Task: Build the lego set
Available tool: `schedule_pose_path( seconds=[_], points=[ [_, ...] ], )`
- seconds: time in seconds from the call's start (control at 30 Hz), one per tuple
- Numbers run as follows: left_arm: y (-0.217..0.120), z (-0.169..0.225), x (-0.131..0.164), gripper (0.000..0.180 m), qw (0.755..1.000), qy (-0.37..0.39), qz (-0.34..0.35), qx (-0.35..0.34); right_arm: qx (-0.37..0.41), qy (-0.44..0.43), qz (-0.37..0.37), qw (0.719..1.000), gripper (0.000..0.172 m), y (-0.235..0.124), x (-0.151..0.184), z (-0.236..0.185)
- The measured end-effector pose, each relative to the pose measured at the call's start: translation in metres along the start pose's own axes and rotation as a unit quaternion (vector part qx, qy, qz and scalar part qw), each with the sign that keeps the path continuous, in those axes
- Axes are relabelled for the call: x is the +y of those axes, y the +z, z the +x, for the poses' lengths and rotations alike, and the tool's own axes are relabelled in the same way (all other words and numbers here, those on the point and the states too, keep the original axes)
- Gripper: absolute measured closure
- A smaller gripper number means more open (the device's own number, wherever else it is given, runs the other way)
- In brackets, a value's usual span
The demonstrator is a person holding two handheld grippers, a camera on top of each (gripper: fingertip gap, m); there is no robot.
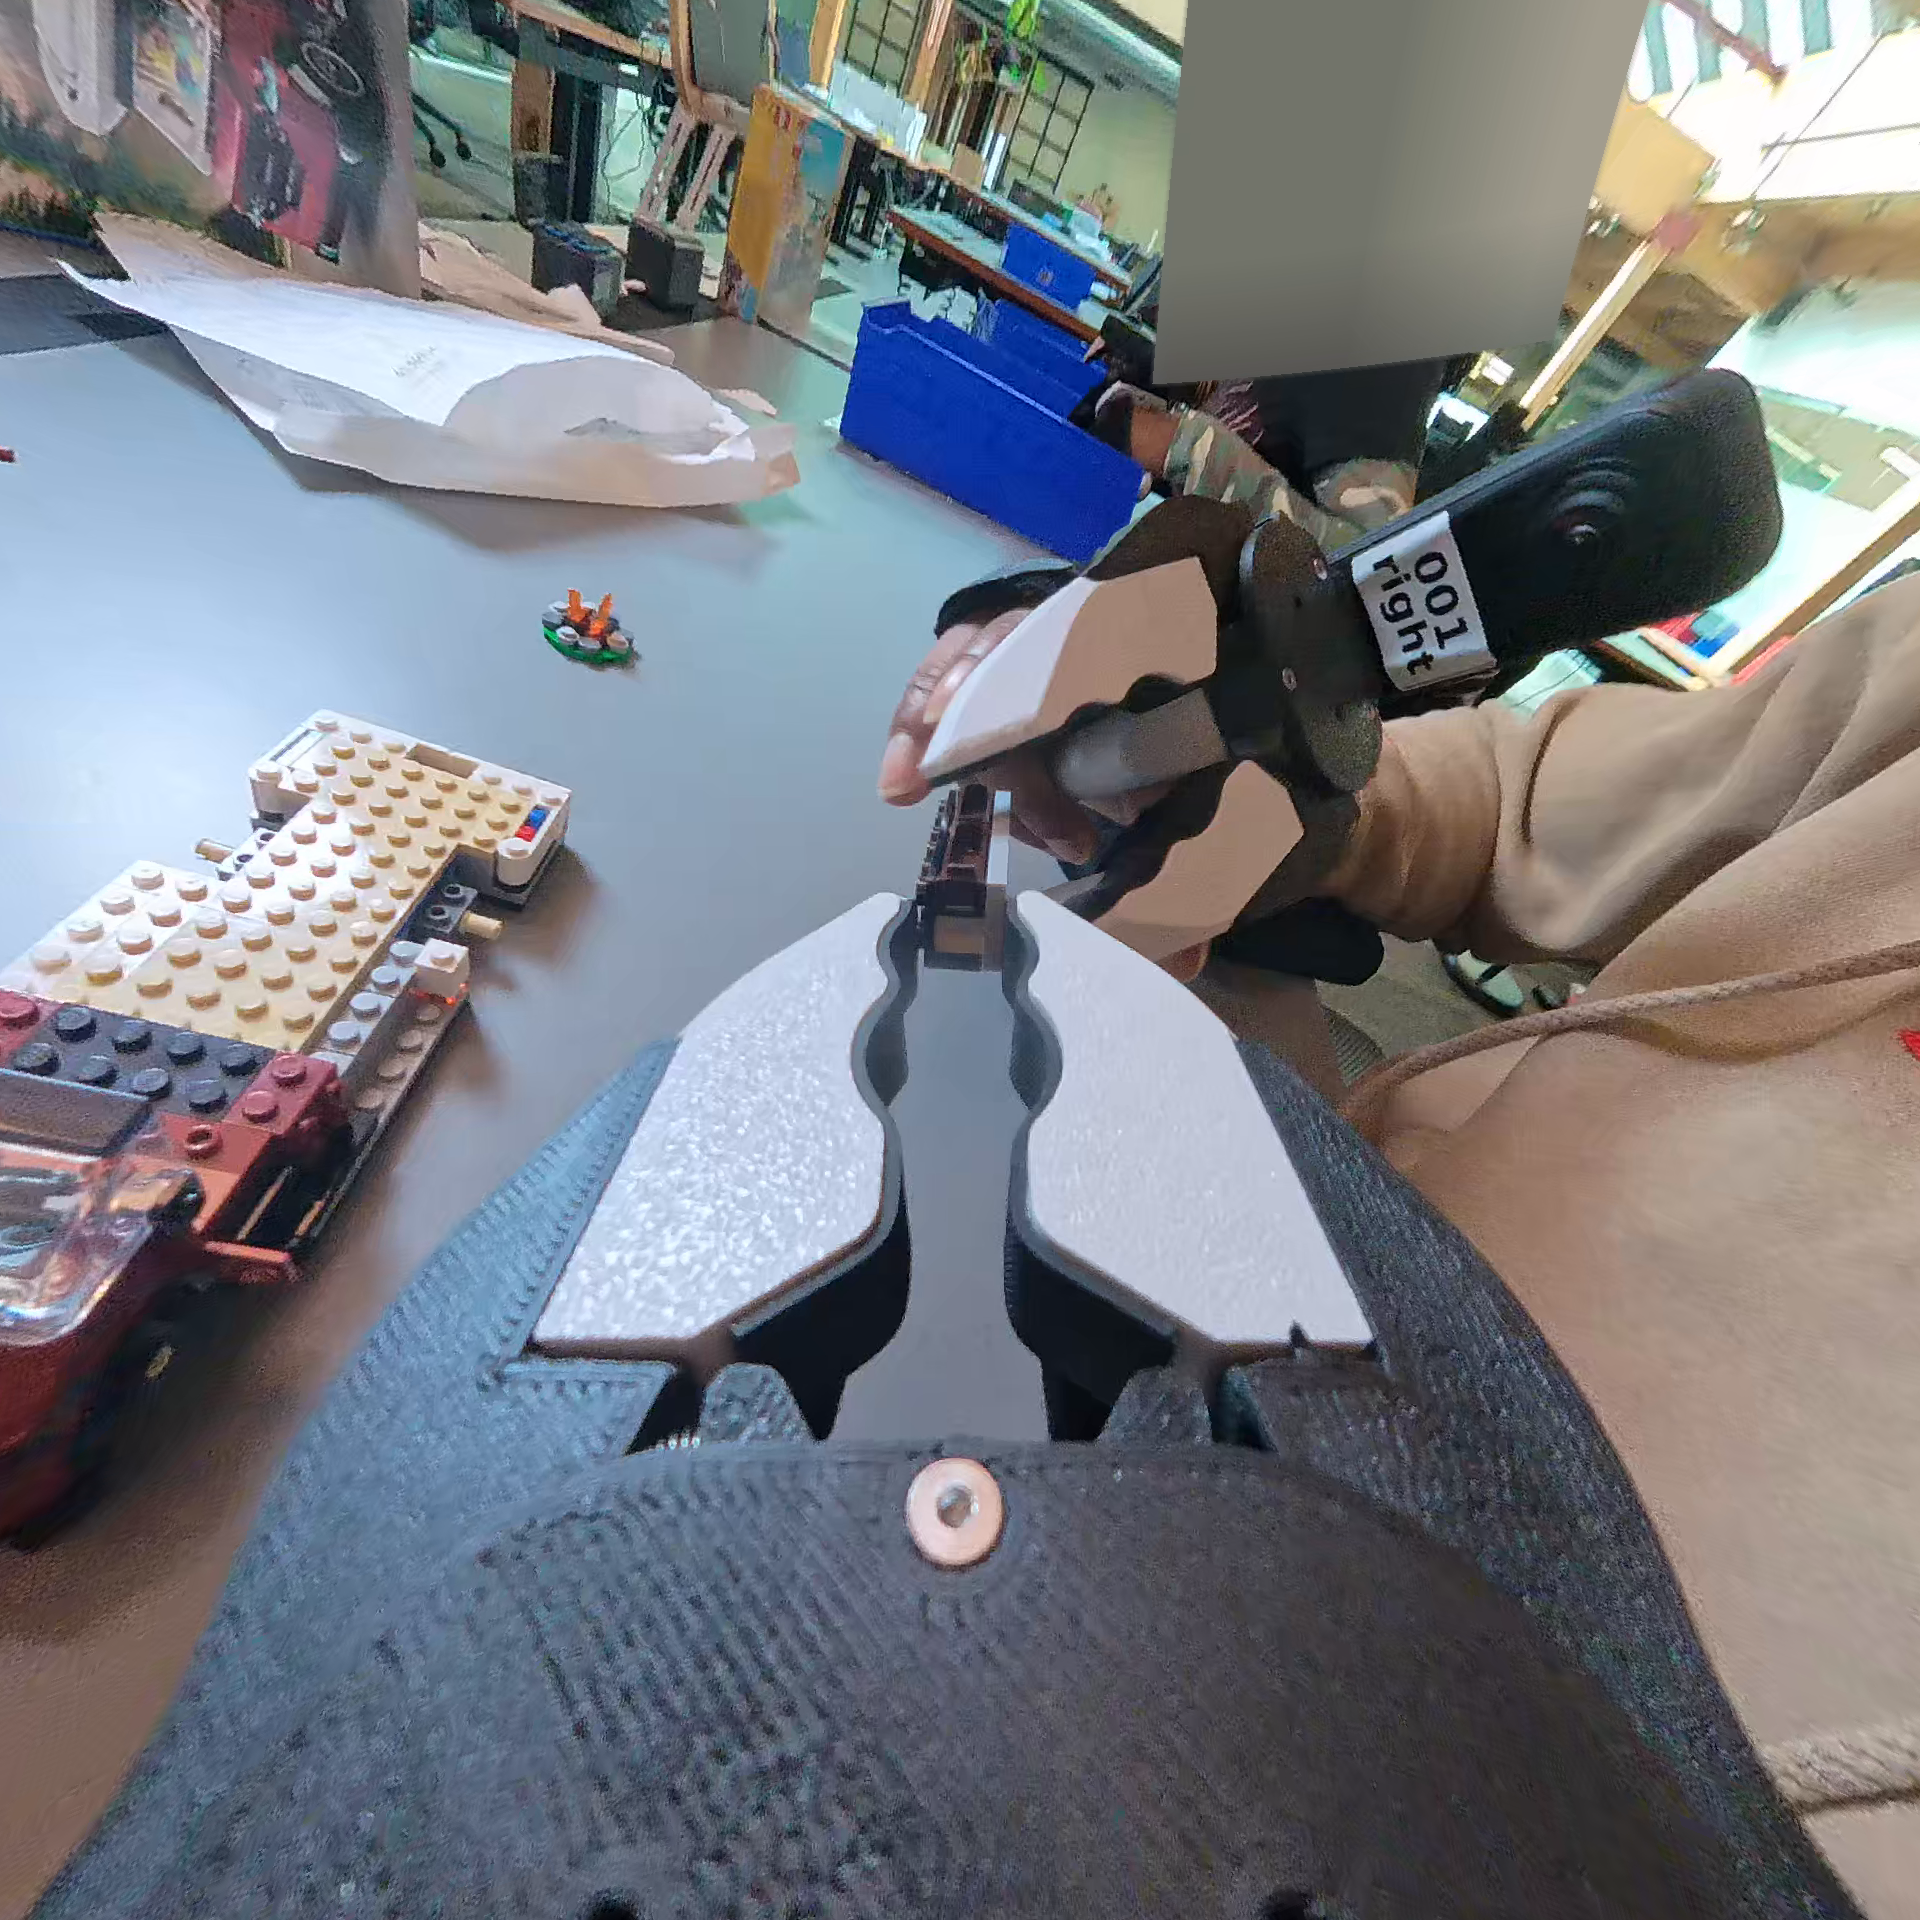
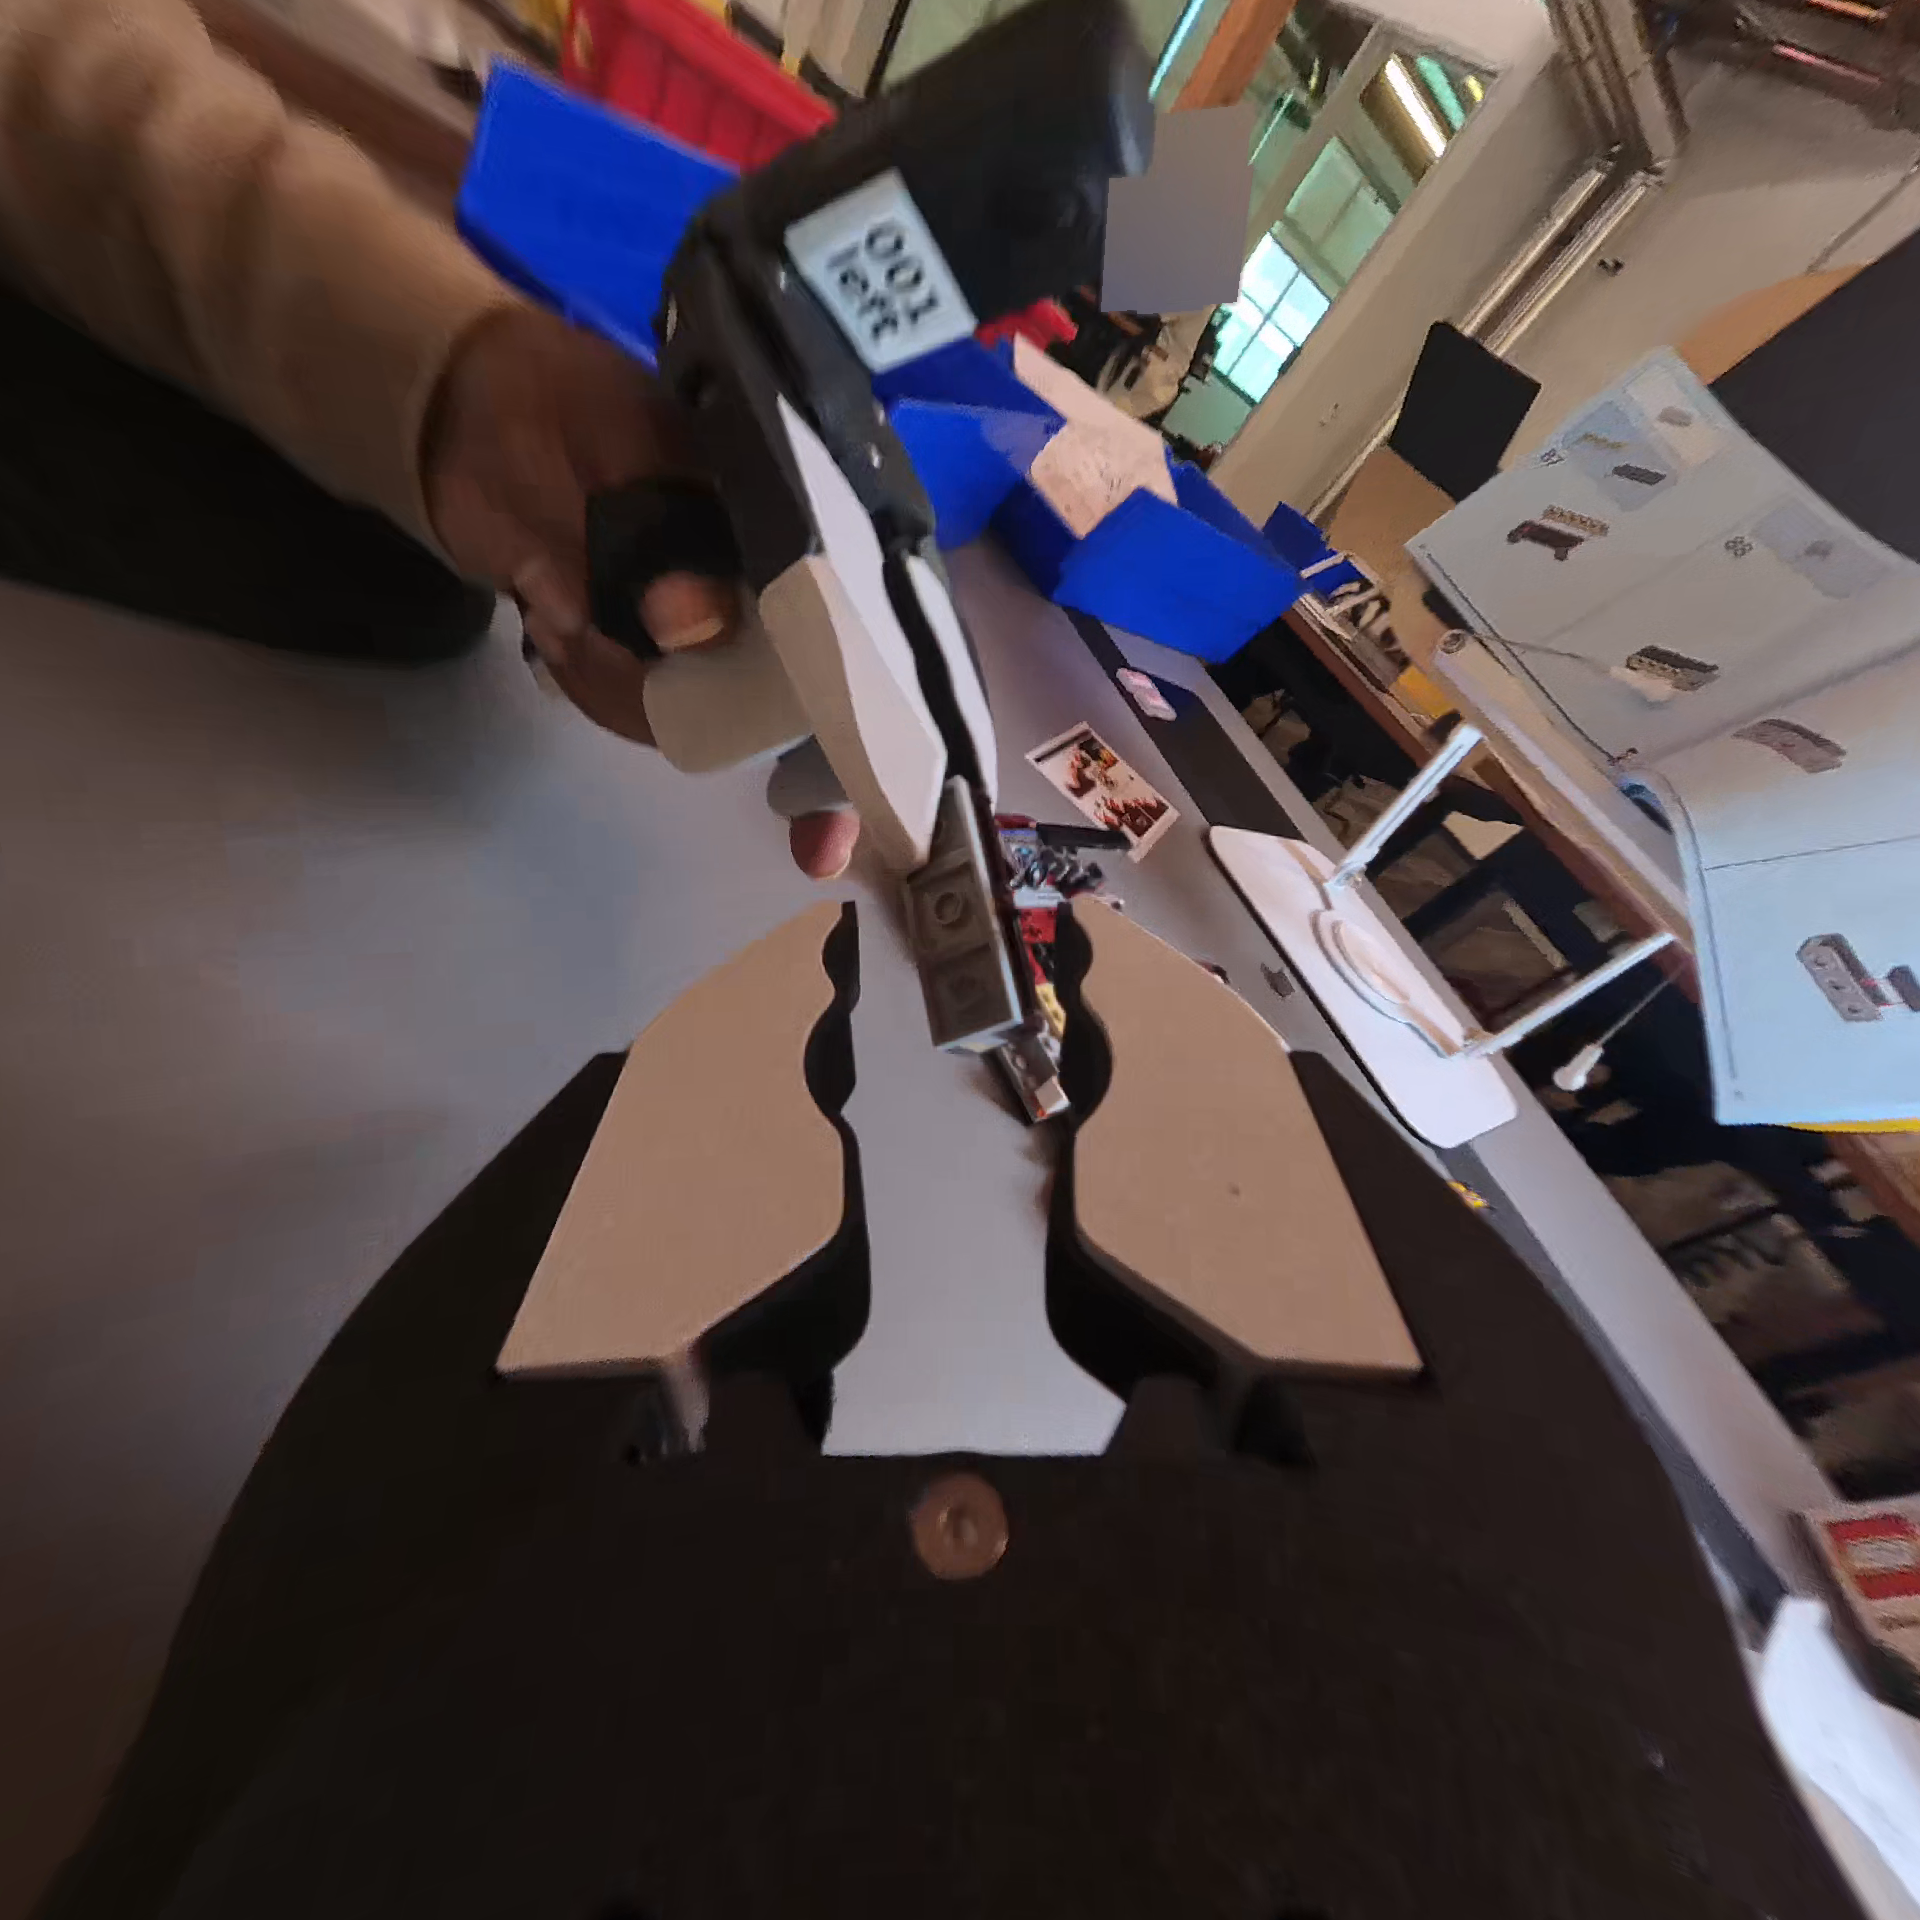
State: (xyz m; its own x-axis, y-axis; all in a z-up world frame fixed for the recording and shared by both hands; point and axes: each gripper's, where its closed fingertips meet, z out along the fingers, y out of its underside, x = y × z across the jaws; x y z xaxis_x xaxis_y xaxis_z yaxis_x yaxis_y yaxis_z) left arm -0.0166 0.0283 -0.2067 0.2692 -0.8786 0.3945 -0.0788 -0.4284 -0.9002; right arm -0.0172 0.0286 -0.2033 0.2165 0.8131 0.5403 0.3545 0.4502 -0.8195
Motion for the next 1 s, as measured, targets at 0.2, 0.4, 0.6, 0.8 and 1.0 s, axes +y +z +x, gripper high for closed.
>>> schedule_pose_path(
  seconds=[0.2, 0.4, 0.6, 0.8, 1.0],
  points=[
    [0.004, 0.002, 0.006, 0.165, 1.000, -0.012, -0.017, -0.023, 0.027, -0.072, -0.027, 0.997, 0.151, 0.007, 0.010, -0.002],
    [0.001, 0.012, -0.005, 0.160, 0.997, 0.075, 0.015, -0.029, -0.025, 0.073, 0.039, 0.996, 0.152, 0.004, -0.003, -0.002],
    [-0.002, 0.029, -0.007, 0.148, 0.962, 0.273, 0.019, -0.028, -0.118, 0.177, 0.082, 0.974, 0.151, -0.002, -0.012, -0.015],
    [-0.002, 0.033, 0.001, 0.159, 0.936, 0.350, -0.003, -0.036, -0.177, 0.205, 0.075, 0.960, 0.151, -0.006, -0.013, -0.028],
    [-0.003, 0.036, 0.003, 0.161, 0.940, 0.340, -0.009, -0.023, -0.185, 0.198, 0.070, 0.960, 0.151, -0.007, -0.015, -0.031]
  ],
)
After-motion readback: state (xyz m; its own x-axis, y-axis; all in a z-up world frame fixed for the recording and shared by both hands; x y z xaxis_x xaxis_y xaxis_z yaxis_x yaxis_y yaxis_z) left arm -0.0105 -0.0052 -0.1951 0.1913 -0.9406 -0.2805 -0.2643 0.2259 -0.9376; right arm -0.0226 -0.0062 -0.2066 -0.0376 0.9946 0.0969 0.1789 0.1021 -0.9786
